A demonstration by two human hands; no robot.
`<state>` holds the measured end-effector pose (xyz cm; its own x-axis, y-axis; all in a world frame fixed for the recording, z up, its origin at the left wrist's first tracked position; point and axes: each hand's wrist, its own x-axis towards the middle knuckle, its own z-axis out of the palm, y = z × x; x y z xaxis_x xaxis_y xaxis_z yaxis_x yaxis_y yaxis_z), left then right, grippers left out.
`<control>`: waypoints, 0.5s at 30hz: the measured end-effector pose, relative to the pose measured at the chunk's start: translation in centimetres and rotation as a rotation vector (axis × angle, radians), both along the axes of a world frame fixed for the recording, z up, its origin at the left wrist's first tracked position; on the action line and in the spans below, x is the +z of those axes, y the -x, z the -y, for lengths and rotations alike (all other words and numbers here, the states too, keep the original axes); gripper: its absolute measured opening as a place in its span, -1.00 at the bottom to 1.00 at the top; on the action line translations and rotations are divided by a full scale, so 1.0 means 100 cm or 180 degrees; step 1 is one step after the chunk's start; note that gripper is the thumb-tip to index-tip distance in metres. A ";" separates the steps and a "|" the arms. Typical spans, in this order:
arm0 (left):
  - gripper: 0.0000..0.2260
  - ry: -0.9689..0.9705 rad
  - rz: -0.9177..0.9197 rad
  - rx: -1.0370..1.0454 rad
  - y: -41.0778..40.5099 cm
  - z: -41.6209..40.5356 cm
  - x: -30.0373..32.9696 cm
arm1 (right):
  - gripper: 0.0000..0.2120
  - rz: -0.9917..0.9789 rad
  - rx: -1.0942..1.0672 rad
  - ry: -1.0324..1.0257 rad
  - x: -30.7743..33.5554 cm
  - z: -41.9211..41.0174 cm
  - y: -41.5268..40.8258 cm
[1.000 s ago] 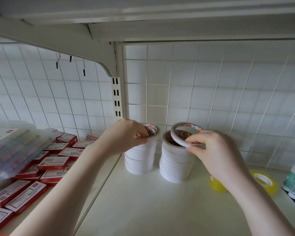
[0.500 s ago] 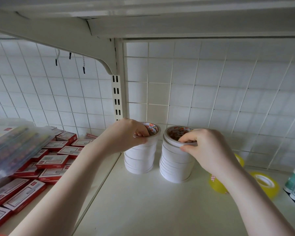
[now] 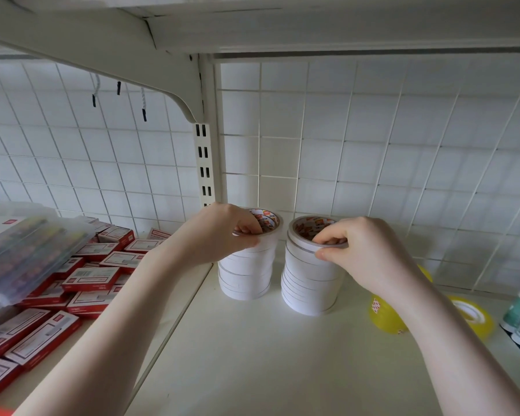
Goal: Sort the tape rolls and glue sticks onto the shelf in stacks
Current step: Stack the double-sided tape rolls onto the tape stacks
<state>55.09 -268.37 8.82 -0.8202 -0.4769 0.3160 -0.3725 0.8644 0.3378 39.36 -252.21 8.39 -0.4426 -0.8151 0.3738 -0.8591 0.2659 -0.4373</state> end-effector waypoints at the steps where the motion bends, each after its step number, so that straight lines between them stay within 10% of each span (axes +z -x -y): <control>1: -0.89 -0.0006 -0.0001 -0.0003 0.000 0.000 0.000 | -0.90 -0.0015 0.0008 0.0005 0.000 0.000 0.000; 15: -0.89 -0.0013 -0.0043 0.0043 -0.001 0.001 -0.002 | -0.90 0.0120 0.0074 0.0059 -0.005 0.002 -0.002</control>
<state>55.16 -268.43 8.64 -0.8093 -0.4892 0.3252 -0.3794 0.8579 0.3464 39.51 -252.46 7.89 -0.4378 -0.8183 0.3724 -0.8477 0.2377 -0.4743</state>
